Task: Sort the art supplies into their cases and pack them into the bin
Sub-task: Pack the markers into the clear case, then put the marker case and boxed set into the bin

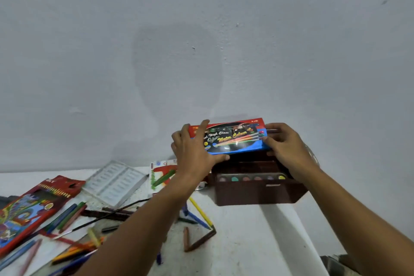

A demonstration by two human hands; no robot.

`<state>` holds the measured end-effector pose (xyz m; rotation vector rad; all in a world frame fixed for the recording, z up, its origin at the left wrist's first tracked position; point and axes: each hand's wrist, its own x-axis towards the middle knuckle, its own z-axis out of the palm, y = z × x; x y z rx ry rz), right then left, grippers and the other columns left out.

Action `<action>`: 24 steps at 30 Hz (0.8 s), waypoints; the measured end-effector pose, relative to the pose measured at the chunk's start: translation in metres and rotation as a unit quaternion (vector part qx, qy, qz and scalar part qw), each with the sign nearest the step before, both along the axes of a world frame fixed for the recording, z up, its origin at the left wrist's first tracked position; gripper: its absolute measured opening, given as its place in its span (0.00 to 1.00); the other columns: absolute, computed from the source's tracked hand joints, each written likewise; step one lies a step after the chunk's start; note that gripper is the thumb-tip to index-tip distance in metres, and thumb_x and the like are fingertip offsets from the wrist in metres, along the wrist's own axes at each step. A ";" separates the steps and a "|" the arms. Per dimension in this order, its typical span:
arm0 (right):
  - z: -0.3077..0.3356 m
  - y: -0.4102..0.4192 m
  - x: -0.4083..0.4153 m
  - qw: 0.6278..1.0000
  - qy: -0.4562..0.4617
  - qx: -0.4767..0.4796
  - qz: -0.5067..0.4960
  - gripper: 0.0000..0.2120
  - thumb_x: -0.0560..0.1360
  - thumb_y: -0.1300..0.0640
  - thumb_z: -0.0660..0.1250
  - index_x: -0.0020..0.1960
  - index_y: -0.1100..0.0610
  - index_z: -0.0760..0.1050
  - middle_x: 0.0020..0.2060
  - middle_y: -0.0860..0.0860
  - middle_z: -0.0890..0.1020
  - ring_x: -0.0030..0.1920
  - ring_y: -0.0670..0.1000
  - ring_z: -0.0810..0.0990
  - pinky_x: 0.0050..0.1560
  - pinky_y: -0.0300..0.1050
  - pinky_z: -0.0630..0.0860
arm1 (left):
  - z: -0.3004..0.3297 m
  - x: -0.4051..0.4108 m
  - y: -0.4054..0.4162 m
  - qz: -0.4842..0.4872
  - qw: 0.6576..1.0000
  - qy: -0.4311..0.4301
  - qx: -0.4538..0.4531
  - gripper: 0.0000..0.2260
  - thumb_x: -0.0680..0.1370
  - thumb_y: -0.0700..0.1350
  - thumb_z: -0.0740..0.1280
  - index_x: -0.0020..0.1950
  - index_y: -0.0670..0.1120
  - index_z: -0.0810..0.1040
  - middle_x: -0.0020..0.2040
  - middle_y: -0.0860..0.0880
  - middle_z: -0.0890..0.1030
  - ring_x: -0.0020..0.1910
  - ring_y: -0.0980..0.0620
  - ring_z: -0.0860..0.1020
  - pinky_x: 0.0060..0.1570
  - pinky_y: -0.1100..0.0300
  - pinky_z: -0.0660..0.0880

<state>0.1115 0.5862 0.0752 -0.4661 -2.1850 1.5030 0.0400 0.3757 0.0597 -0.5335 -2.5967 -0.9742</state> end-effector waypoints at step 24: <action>-0.064 0.063 -0.043 0.846 -0.403 0.295 0.185 0.28 0.77 0.53 0.65 0.75 0.51 0.61 0.66 0.57 0.74 0.62 0.56 0.76 0.59 0.45 0.72 | -0.067 -0.047 0.102 -0.051 0.938 -0.226 -0.256 0.26 0.73 0.43 0.68 0.71 0.47 0.69 0.69 0.40 0.65 0.70 0.38 0.60 0.68 0.50 0.64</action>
